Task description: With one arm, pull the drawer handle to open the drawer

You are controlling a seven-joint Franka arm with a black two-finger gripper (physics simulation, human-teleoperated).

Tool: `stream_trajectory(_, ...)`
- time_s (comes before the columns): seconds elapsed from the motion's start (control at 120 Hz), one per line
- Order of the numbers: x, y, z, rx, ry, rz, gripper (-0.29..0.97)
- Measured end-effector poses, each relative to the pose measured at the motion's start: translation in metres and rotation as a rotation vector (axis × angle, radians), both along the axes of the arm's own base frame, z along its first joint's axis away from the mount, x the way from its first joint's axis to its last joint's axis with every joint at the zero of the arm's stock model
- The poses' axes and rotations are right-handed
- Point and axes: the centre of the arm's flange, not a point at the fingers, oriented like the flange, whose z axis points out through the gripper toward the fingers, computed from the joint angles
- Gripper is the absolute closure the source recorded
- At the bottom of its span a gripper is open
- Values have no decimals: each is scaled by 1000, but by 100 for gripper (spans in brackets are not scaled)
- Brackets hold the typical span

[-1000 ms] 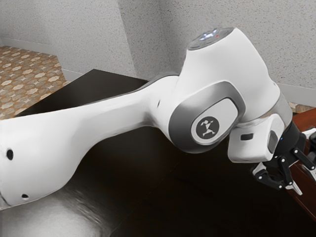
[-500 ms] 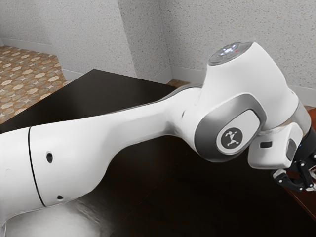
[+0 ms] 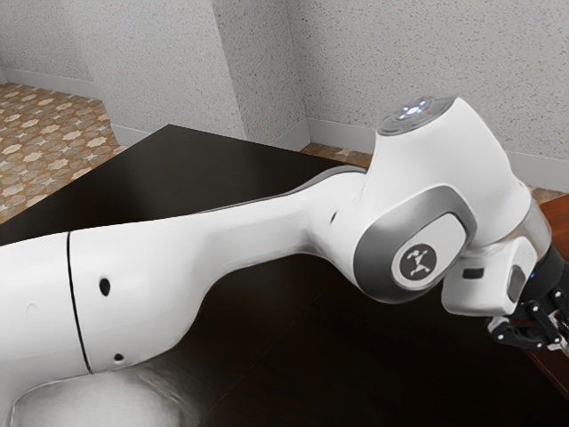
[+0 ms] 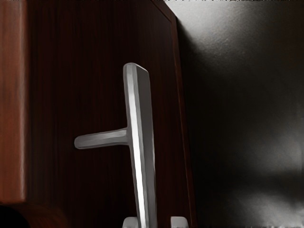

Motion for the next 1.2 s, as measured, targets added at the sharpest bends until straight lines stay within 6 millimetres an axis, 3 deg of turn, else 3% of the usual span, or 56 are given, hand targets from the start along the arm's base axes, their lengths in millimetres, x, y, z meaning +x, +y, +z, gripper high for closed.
stream_trajectory(0.383,-56,22,12,56,-1,-18,79)
stream_trajectory(0.617,-90,37,9,76,-17,-17,79)
stream_trajectory(0.8,-121,48,22,81,-58,-17,79)
stream_trajectory(1.2,-151,69,17,86,-58,-3,79)
